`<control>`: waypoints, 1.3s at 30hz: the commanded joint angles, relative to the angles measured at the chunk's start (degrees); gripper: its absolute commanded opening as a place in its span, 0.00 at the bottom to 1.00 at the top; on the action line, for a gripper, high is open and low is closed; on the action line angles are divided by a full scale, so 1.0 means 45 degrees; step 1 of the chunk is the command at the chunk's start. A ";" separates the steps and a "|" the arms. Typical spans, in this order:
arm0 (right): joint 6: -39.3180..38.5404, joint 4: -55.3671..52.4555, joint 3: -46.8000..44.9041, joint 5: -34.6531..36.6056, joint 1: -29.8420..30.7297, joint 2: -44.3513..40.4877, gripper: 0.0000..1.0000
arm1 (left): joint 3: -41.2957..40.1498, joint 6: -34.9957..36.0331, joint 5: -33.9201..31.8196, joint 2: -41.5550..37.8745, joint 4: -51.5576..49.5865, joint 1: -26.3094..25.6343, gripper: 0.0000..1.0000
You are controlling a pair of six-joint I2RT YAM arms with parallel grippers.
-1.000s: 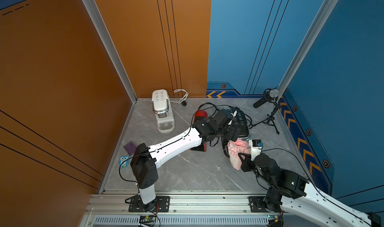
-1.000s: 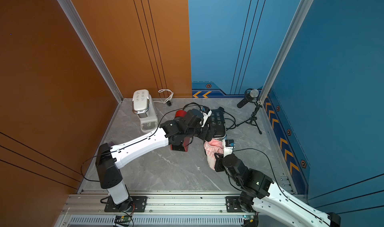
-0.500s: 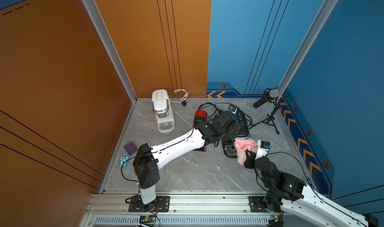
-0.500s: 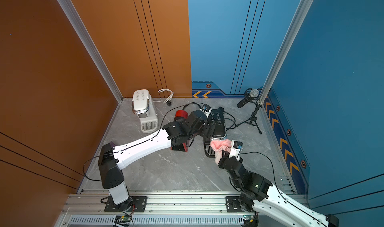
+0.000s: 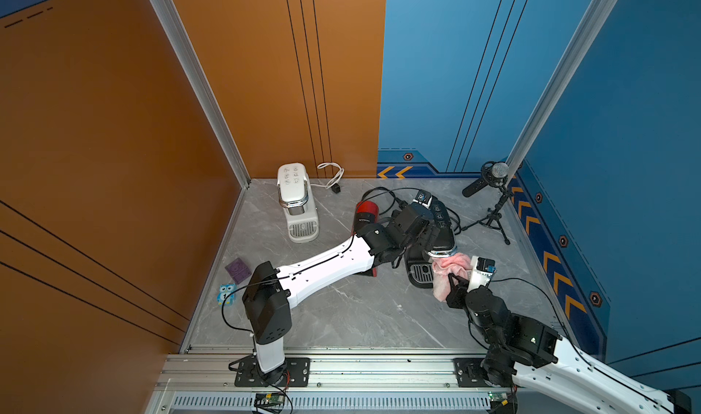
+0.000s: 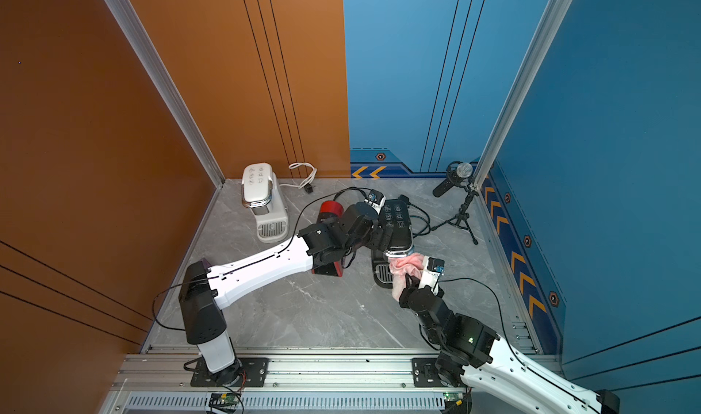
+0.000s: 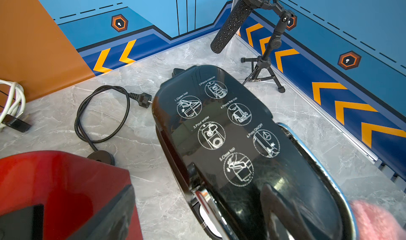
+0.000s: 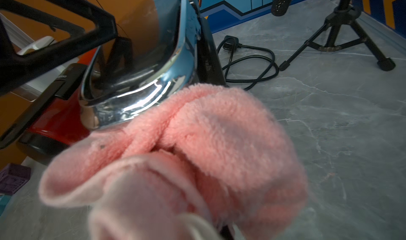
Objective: Wipe the surface of a coffee machine
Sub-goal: Wipe the dirt from the surface of the coffee machine.
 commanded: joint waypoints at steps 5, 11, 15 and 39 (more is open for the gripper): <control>-0.1031 0.3273 0.0609 -0.0960 0.0259 0.2614 0.00 | -0.0677 0.0148 -0.0016 0.0763 -0.2014 -0.0166 0.89; -0.1165 0.2478 0.0845 0.0169 0.0070 0.2824 0.00 | -0.0686 0.0192 0.0137 0.0753 -0.1999 -0.0147 0.88; -0.0521 0.0537 0.0428 0.0582 -0.0926 0.1029 0.00 | -0.0919 0.0168 0.0142 0.0676 -0.1997 -0.0067 0.88; 0.6492 0.9475 -0.4351 -1.0592 -0.9441 0.0459 0.00 | -0.1069 -0.0394 0.1923 0.0031 -0.1979 0.0389 0.87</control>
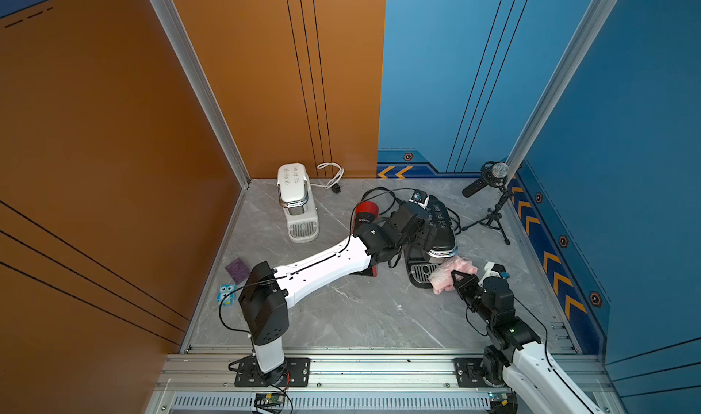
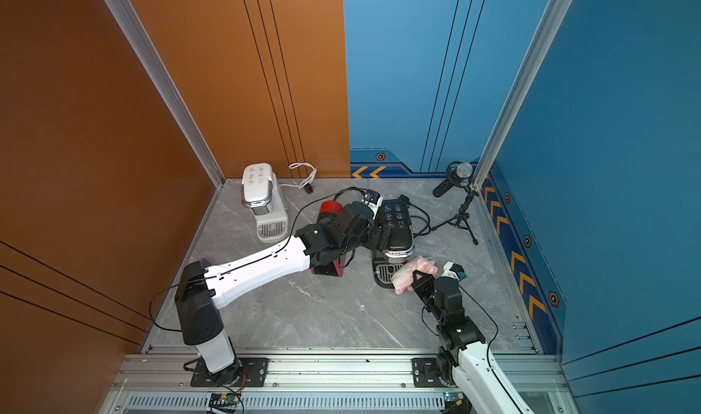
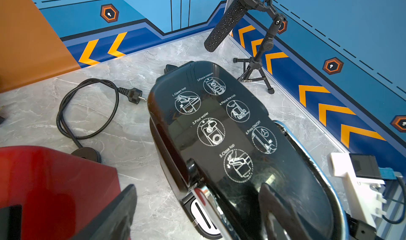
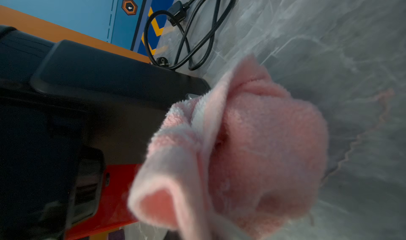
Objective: Wipe the surface of a coffee machine
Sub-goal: Wipe the dirt from the surface of the coffee machine.
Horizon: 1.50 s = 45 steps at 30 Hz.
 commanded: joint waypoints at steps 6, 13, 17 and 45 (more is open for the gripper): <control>0.2095 0.3793 -0.0432 -0.0636 0.0708 -0.0230 0.00 | -0.0548 0.0062 0.1213 0.0350 -0.2360 0.0090 0.87; 0.2217 0.4096 -0.0506 0.0944 0.2932 0.0298 0.00 | -0.0636 0.0096 0.1320 0.0342 -0.2303 0.0112 0.87; 0.1911 0.4889 -0.0317 0.1443 0.3848 0.1123 0.00 | -0.0742 0.0035 0.1381 0.0330 -0.2208 0.0075 0.88; 0.3103 -0.1732 -0.0890 0.5497 0.4643 -0.4509 0.00 | -0.1110 0.0042 0.1392 0.0172 -0.2144 0.0381 0.83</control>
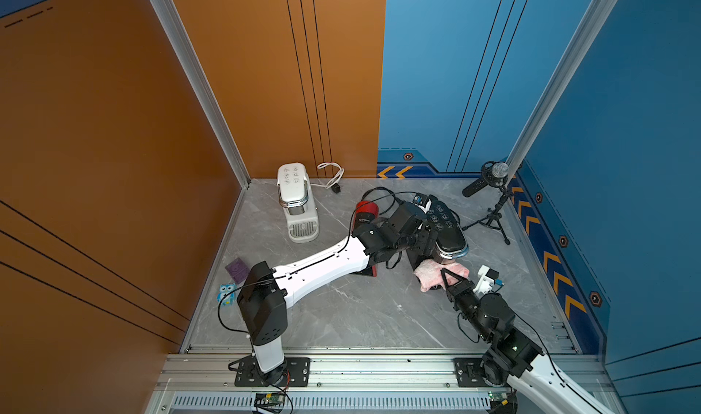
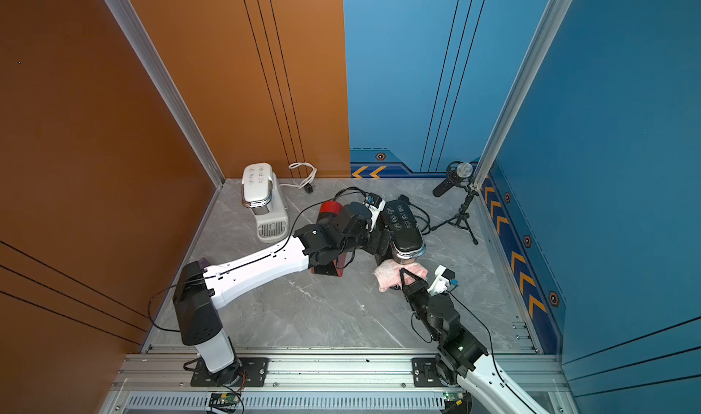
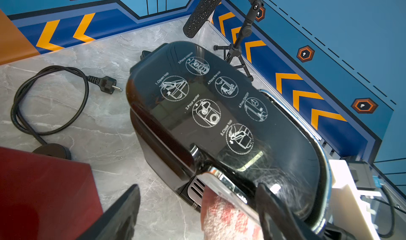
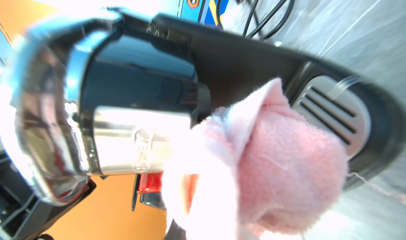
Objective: Wipe the surface of a coffee machine
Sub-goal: Wipe the dirt from the surface of the coffee machine.
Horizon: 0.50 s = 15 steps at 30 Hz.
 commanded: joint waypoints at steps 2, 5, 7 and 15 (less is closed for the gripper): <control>0.0595 -0.1584 -0.0448 0.1435 -0.0233 -0.1117 0.00 | -0.0774 0.0262 -0.0205 0.0302 -0.2227 0.0271 0.83; 0.0513 -0.2149 -0.0367 0.1621 -0.0336 -0.0914 0.00 | -0.0718 0.0222 -0.0215 0.0293 -0.2227 0.0284 0.83; 0.0445 -0.1780 -0.0605 0.1831 -0.0457 -0.0652 0.00 | -0.0622 0.0275 -0.0131 0.0211 -0.2227 0.0293 0.83; -0.0031 0.2445 -0.0338 0.0370 -0.2065 0.3280 0.00 | 0.0003 0.0561 0.0522 0.0190 -0.2262 0.0548 0.83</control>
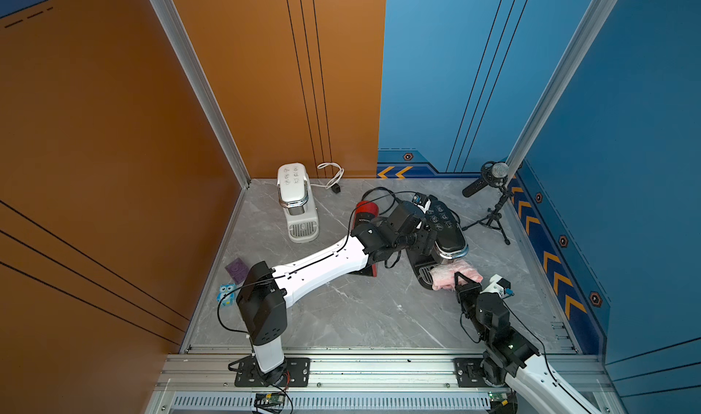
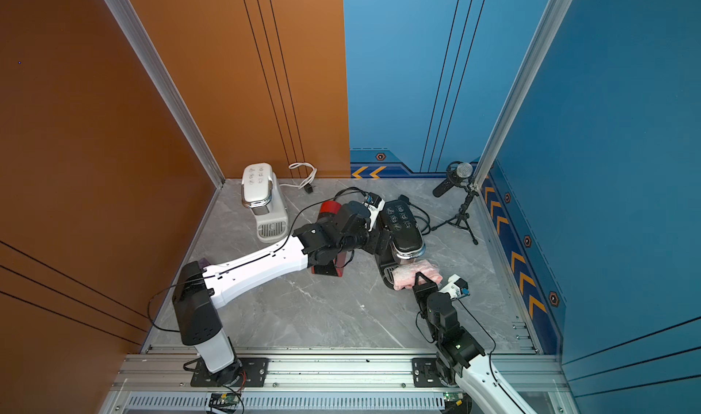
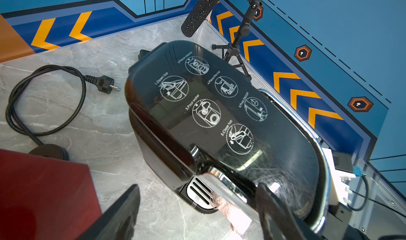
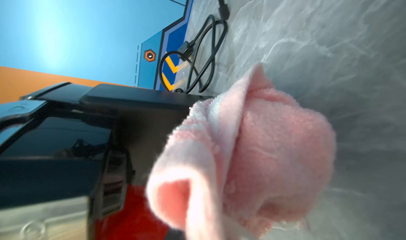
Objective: Wipe the surface of a coffee machine
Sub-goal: Wipe the dirt from the surface of the coffee machine.
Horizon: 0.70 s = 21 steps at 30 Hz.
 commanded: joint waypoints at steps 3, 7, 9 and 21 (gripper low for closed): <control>-0.0273 0.3711 0.0811 -0.0798 -0.0049 0.3534 0.00 | 0.0120 0.0345 0.0399 0.0369 -0.2167 0.0582 0.83; -0.0131 0.7045 0.1000 -0.1058 -0.0121 0.6551 0.00 | 0.0439 0.0213 0.0751 0.0667 -0.2168 0.0641 0.83; -0.0141 0.7943 0.1181 -0.1055 -0.0068 0.7564 0.00 | 0.0570 0.0173 0.0808 0.0813 -0.2162 0.0644 0.83; -0.0231 0.9194 0.1659 -0.1029 0.0244 1.1642 0.00 | 0.1022 0.0125 0.0763 0.0593 -0.2149 0.0772 0.84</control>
